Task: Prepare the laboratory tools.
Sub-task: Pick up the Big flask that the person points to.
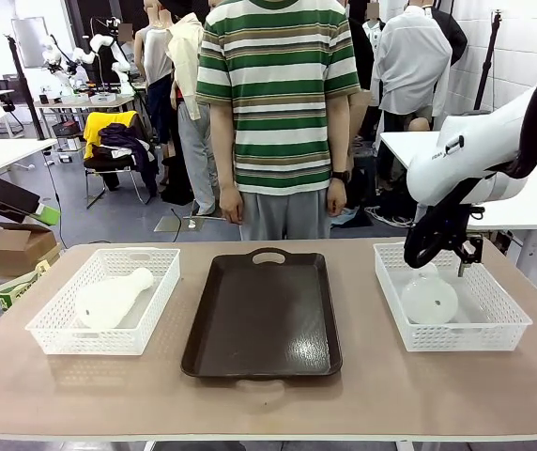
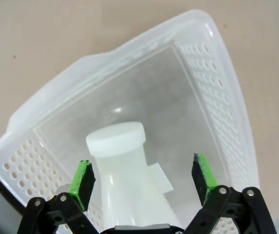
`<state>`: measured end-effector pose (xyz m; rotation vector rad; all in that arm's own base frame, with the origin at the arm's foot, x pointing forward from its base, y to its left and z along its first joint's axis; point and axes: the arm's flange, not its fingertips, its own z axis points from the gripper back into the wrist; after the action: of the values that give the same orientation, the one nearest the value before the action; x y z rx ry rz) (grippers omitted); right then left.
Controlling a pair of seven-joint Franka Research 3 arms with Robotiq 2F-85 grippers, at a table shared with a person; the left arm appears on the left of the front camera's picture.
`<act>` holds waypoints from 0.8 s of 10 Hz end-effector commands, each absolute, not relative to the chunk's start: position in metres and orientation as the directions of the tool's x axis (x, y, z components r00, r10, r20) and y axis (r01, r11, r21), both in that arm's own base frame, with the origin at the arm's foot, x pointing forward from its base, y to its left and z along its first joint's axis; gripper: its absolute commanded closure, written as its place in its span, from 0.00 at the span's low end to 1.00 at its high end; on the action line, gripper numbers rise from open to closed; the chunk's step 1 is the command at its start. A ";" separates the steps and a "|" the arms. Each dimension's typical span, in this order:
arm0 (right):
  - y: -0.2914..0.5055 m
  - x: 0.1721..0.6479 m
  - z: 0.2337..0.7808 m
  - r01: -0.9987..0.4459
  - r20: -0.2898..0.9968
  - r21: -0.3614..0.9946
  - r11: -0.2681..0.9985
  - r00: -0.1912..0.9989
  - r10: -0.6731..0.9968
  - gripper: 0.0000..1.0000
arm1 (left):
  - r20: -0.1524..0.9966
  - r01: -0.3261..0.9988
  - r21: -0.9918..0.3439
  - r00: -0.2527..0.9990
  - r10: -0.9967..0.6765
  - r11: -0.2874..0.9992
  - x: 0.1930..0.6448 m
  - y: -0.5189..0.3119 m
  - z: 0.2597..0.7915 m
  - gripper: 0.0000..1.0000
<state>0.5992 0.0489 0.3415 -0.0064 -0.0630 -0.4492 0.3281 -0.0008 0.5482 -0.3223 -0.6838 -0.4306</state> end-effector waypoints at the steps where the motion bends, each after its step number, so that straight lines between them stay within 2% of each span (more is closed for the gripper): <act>1: 0.059 0.615 0.333 0.444 0.078 0.002 0.896 0.893 -0.443 0.00 | 0.663 0.494 -0.133 0.689 -0.294 0.859 0.328 0.003 0.547 0.00; 8: 0.067 0.634 0.315 0.436 0.028 -0.024 0.900 0.900 -0.435 0.00 | 0.663 0.494 -0.133 0.689 -0.294 0.859 0.328 0.003 0.547 0.00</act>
<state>0.6266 0.0637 0.3129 -0.0170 -0.0339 -0.4319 0.3281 -0.0008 0.5482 -0.3222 -0.6838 -0.4306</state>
